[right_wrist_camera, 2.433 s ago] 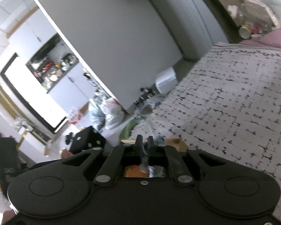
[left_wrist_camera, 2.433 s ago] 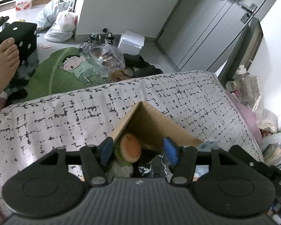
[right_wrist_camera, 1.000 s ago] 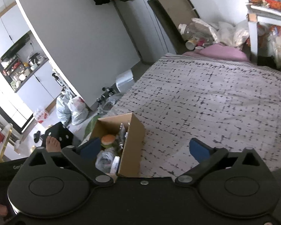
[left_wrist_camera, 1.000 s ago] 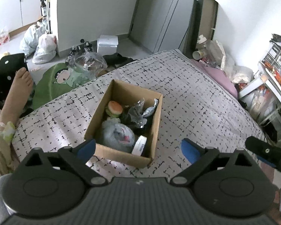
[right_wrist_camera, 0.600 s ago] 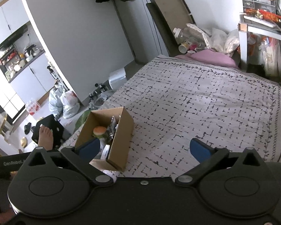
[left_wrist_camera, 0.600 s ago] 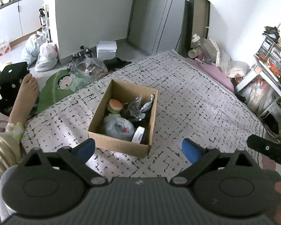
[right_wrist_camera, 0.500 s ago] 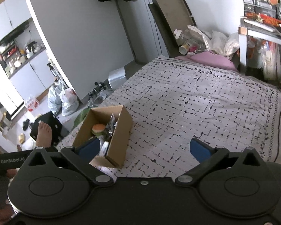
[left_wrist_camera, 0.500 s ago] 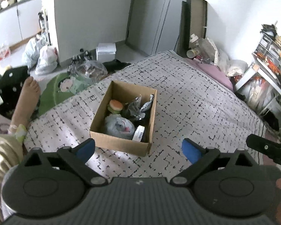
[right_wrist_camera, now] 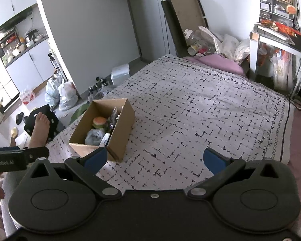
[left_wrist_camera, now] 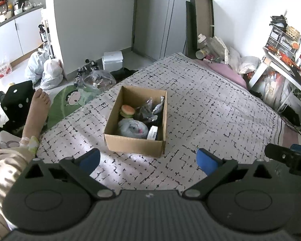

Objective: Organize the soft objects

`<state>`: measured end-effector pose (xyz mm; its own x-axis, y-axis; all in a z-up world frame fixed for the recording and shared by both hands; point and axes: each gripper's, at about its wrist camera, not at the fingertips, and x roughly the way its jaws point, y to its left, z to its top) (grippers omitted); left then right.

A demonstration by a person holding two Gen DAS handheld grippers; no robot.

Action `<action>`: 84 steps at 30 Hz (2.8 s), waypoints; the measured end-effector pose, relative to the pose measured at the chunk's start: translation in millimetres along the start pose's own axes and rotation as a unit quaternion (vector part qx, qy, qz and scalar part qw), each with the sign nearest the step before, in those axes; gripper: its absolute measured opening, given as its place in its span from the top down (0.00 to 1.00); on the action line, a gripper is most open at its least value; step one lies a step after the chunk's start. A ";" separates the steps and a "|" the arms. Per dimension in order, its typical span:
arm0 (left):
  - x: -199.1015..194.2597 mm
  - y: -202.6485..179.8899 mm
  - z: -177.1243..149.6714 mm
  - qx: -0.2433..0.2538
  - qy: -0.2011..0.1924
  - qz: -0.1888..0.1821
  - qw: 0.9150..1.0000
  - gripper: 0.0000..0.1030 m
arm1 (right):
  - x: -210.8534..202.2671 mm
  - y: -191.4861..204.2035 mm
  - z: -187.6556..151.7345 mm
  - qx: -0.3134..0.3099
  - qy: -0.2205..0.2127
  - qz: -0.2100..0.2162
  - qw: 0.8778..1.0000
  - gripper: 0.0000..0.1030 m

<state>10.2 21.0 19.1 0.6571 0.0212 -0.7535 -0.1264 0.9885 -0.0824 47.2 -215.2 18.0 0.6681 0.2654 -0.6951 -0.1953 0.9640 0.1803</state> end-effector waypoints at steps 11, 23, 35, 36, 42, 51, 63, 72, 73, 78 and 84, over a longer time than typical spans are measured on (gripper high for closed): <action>-17.9 3.3 -15.0 0.004 -0.007 0.001 1.000 0.01 | -16.8 -0.4 -12.9 -0.014 -0.014 -0.005 1.000 0.00; -26.0 5.7 -26.7 0.009 -0.009 0.008 1.000 0.01 | -23.1 -0.3 -21.4 -0.018 -0.011 0.011 1.000 0.00; -30.4 6.1 -29.9 0.011 -0.012 0.004 1.000 0.01 | -28.2 -0.1 -23.4 -0.017 -0.016 0.012 1.000 0.00; -30.8 5.7 -30.3 0.011 -0.012 0.003 1.000 0.01 | -28.3 -0.4 -23.4 -0.016 -0.017 0.012 1.000 0.00; -30.7 4.1 -31.4 0.014 -0.011 0.001 1.000 0.01 | -28.1 -0.5 -23.4 -0.018 -0.016 0.012 1.000 0.00; -30.3 2.6 -31.5 0.013 -0.010 0.003 1.000 0.01 | -29.5 -1.6 -23.0 -0.019 -0.016 0.005 1.000 0.00; -26.2 4.7 -32.0 0.008 -0.005 -0.001 1.000 0.01 | -30.4 -3.7 -22.3 -0.018 -0.015 0.003 1.000 0.00; -25.2 5.7 -32.0 0.006 -0.004 -0.001 1.000 0.01 | -31.0 -3.5 -22.2 -0.019 -0.015 0.002 1.000 0.00; -24.8 5.9 -32.1 0.006 -0.004 0.000 1.000 0.01 | -31.0 -3.7 -22.2 -0.018 -0.015 0.001 1.000 0.00; -24.0 6.4 -31.7 0.007 -0.003 0.000 1.000 0.01 | -30.7 -3.6 -22.3 -0.019 -0.014 -0.002 1.000 0.00; -23.9 7.8 -31.4 0.003 -0.006 0.005 1.000 0.01 | -30.5 -4.8 -22.3 -0.019 -0.013 -0.003 1.000 0.00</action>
<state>-29.8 23.5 16.0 0.6648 0.0326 -0.7463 -0.1285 0.9891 -0.0713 11.8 -228.3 22.8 0.6883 0.2604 -0.6771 -0.2186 0.9644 0.1487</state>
